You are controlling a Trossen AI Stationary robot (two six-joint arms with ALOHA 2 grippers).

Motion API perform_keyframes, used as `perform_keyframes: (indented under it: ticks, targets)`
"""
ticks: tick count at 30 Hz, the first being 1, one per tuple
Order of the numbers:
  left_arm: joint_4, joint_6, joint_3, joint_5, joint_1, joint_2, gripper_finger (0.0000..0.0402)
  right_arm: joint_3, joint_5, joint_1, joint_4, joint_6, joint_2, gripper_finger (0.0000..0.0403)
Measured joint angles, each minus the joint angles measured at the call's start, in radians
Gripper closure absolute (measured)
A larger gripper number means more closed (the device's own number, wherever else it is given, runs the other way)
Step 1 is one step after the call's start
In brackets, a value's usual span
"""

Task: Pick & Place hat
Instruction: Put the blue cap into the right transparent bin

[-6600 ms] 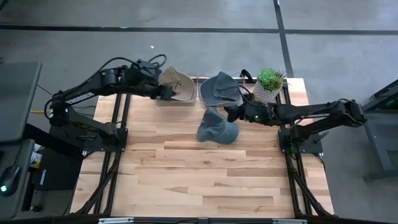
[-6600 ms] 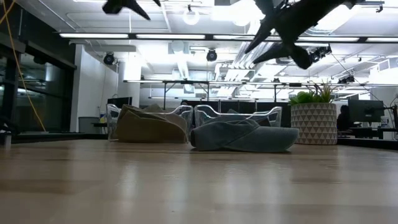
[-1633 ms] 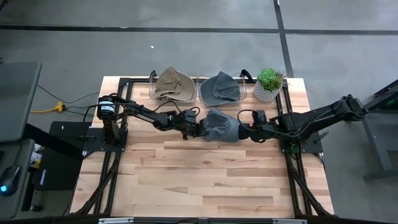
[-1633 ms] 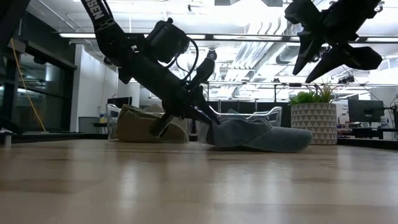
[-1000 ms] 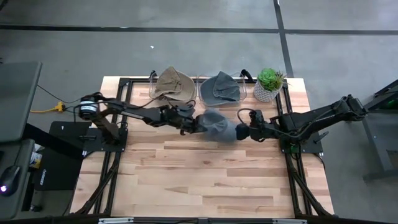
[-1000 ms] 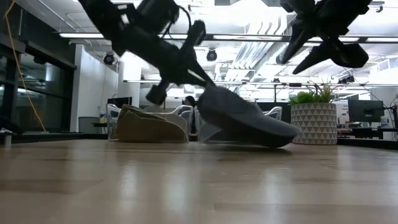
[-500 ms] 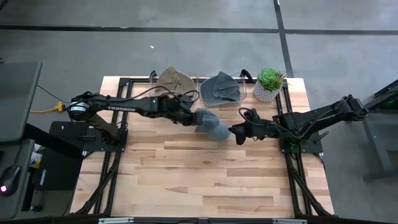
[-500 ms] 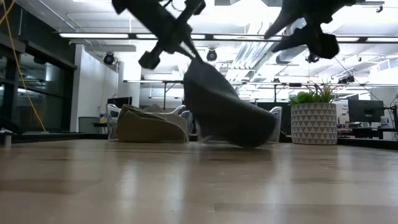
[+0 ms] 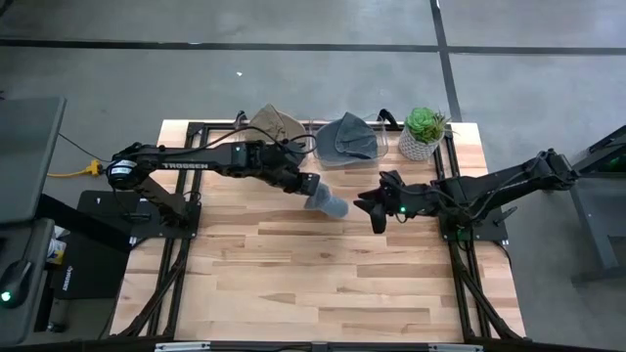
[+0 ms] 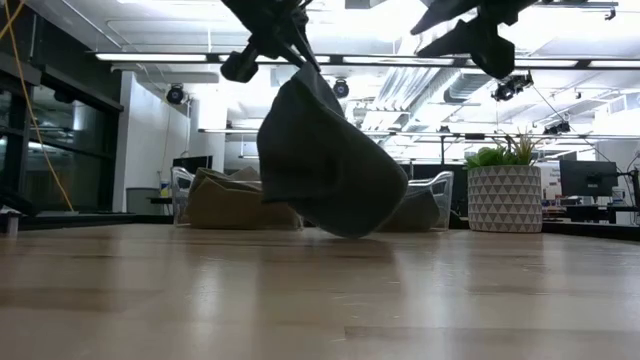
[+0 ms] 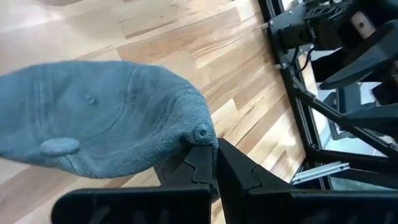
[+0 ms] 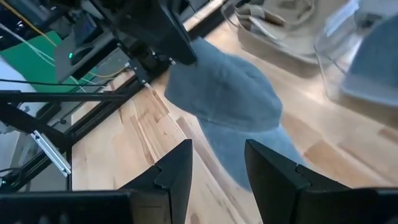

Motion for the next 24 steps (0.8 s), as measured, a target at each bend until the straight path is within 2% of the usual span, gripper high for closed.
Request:
perform_keyframes:
  ticks: [9, 19, 24]
  targets:
    - [0.000, -0.011, 0.000, 0.003, 0.000, 0.000, 0.0401, 0.000, 0.002, 0.000, 0.056, -0.109, 0.009, 0.0261]
    - [0.000, -0.006, 0.000, 0.026, 0.000, 0.000, 0.0401, 0.001, -0.073, 0.003, 0.176, -0.512, 0.047, 0.0261]
    - [0.000, 0.009, 0.000, 0.054, 0.000, 0.001, 0.0401, 0.002, -0.064, 0.003, 0.186, -0.566, 0.111, 0.0261]
